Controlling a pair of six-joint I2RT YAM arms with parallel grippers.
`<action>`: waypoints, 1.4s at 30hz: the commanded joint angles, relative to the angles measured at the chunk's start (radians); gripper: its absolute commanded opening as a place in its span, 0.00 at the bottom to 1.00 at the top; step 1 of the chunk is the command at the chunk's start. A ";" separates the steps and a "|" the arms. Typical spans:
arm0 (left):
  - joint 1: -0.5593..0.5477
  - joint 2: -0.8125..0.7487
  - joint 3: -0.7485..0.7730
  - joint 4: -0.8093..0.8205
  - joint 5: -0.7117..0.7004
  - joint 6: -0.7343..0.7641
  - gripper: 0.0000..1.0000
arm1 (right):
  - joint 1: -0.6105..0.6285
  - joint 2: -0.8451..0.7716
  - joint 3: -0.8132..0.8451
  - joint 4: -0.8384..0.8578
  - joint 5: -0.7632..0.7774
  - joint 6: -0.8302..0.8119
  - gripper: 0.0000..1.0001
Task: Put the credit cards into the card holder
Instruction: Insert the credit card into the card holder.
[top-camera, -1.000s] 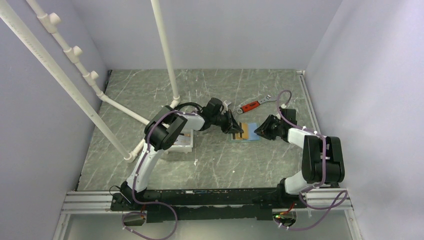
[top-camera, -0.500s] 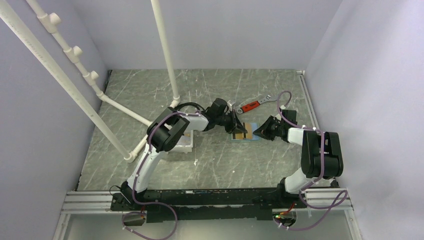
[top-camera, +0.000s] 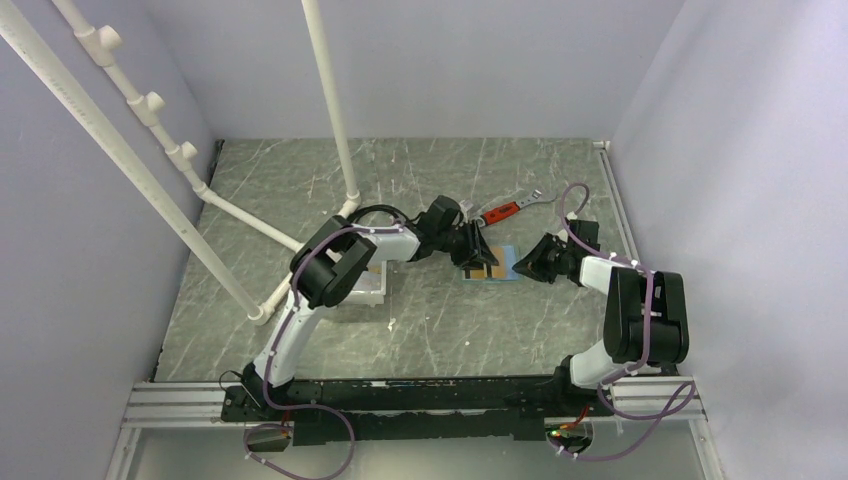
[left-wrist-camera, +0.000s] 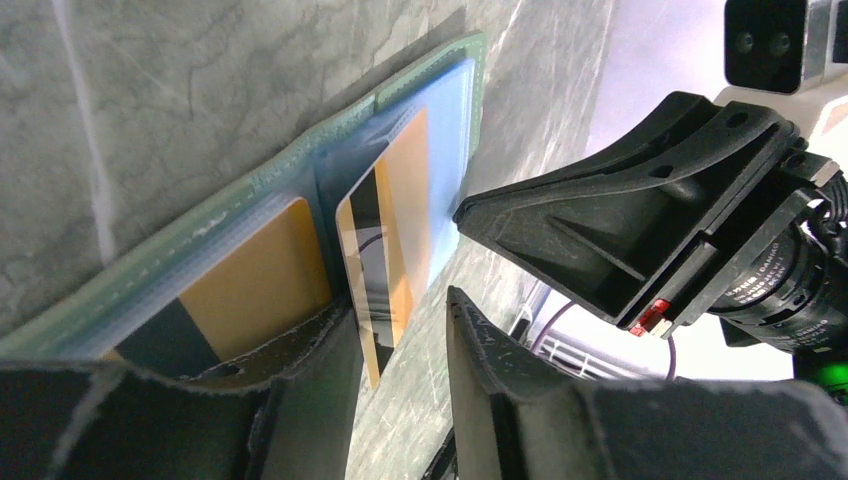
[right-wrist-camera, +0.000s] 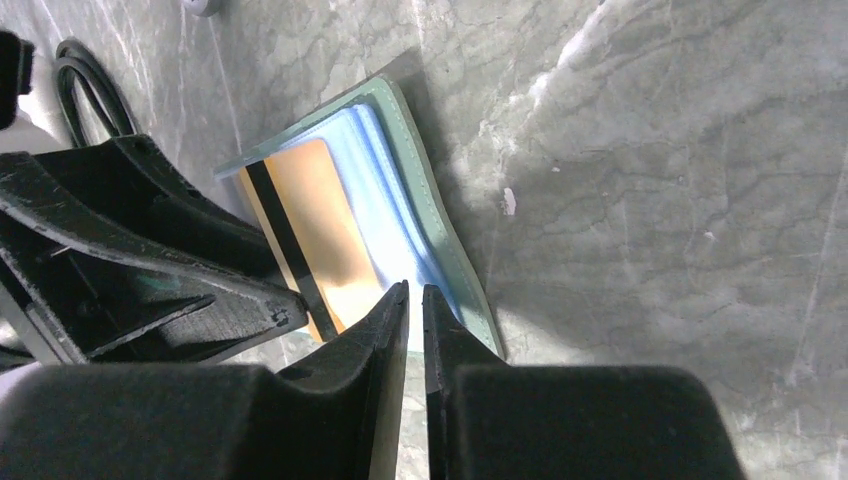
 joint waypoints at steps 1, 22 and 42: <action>-0.017 -0.055 0.021 -0.186 -0.104 0.103 0.42 | -0.012 -0.018 0.000 -0.055 0.082 -0.046 0.14; -0.051 -0.072 0.156 -0.460 -0.203 0.176 0.70 | -0.016 0.029 -0.013 -0.014 0.021 -0.036 0.11; -0.090 0.086 0.382 -0.424 -0.042 0.214 0.71 | -0.019 0.036 -0.047 0.067 -0.096 0.004 0.11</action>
